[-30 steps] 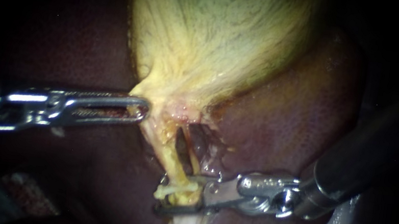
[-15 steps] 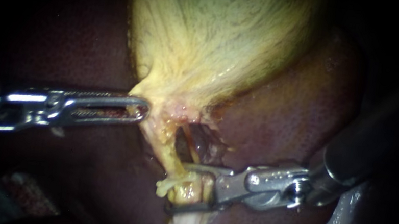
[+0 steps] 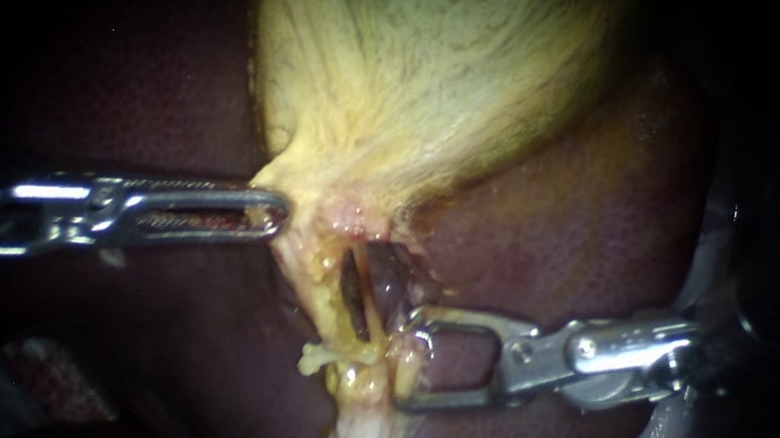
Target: Going back first clip left tube
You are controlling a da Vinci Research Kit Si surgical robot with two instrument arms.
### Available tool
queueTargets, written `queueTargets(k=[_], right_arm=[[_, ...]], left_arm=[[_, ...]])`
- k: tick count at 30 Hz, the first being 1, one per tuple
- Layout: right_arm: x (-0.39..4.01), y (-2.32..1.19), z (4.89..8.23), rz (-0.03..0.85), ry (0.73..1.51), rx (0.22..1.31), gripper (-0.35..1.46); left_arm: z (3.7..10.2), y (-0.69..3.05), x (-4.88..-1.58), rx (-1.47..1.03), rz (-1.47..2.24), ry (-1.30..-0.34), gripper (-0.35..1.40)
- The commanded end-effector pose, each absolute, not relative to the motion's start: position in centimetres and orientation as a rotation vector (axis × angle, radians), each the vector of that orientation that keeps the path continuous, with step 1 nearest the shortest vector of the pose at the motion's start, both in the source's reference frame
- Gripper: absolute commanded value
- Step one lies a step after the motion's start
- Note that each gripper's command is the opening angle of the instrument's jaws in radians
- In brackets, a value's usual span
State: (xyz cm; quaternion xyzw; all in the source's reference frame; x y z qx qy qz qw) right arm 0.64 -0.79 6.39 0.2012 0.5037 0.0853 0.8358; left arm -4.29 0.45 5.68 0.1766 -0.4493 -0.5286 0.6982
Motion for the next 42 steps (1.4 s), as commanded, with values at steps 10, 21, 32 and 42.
queueTargets(k=[10, 21, 32, 42], right_arm=[[0.37, -0.52, 6.04, 0.151, 1.1, 0.368, 0.6], [0.34, -0.53, 6.0, 0.139, 1.102, 0.363, 0.6], [0.34, -0.53, 5.99, 0.13, 1.103, 0.354, 0.6], [0.31, -0.54, 5.99, 0.123, 1.104, 0.351, 0.6]], left_arm=[[5.81, 0.4, -4.35, 0.385, -1.177, -1.003, -0.35], [6.29, 0.36, -4.66, 0.392, -1.156, -1.01, -0.35], [6.48, 0.29, -4.93, 0.408, -1.135, -0.999, -0.35], [6.5, 0.3, -4.93, 0.409, -1.133, -0.999, -0.35]])
